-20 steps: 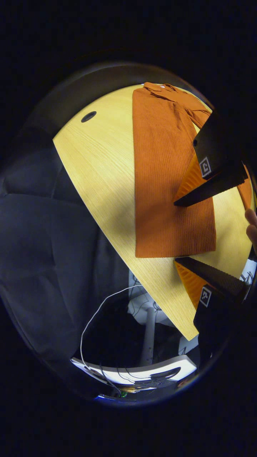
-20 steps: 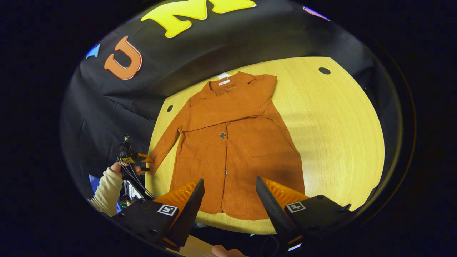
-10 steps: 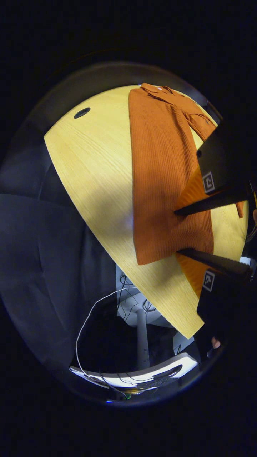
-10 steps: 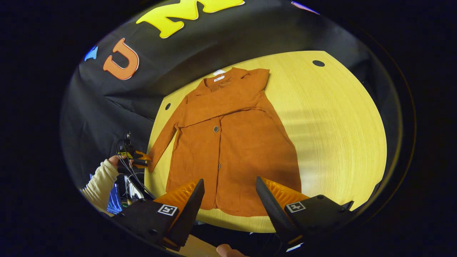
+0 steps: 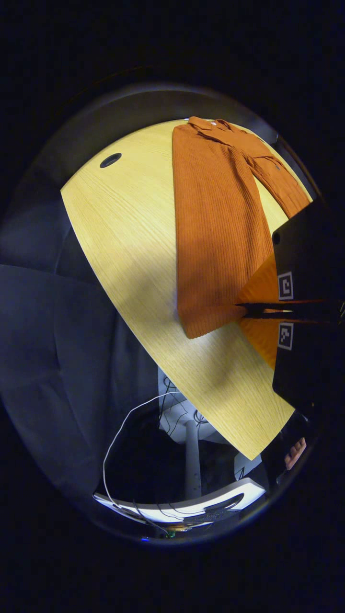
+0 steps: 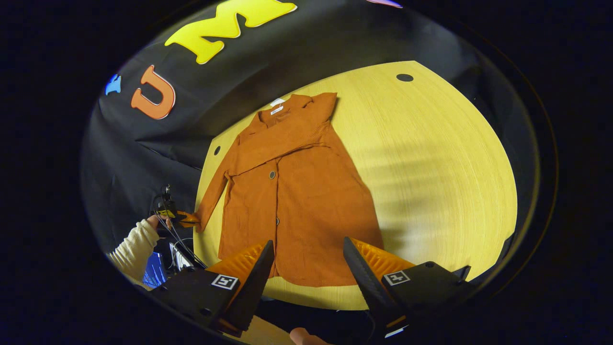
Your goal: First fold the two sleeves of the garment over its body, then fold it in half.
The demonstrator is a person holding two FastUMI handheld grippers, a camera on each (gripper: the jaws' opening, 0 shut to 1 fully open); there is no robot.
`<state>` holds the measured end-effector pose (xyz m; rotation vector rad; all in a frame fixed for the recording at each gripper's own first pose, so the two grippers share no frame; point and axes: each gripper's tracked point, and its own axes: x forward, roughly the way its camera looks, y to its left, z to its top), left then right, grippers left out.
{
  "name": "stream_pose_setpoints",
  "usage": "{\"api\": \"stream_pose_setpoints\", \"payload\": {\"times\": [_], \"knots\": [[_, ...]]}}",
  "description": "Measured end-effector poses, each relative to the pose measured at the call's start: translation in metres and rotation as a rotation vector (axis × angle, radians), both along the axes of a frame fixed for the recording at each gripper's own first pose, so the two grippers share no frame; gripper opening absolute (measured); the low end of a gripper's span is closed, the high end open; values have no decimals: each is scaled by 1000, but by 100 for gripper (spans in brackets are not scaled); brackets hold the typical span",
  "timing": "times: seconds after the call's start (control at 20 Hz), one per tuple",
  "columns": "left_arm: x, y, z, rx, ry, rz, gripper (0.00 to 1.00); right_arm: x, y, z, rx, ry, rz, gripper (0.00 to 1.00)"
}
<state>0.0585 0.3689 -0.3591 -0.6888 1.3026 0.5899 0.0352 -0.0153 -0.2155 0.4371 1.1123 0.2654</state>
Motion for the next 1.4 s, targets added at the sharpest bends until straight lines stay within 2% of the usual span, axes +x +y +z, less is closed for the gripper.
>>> {"api": "stream_pose_setpoints", "payload": {"times": [0.35, 0.6, 0.95, 1.4], "knots": [[39, -41, 47, 48, -55, -96, 3, 4, -29, 0, 22, 0, -9, 94], [87, -104, 81, 78, -81, -213, 3, 16, -63, 2, 28, -18, -26, 94], [164, -228, 107, 96, -146, -397, 3, 25, -120, -5, 37, -9, -92, 94], [237, -437, 125, 58, -220, -662, 3, 19, -187, -21, 61, 24, -174, 94]]}}
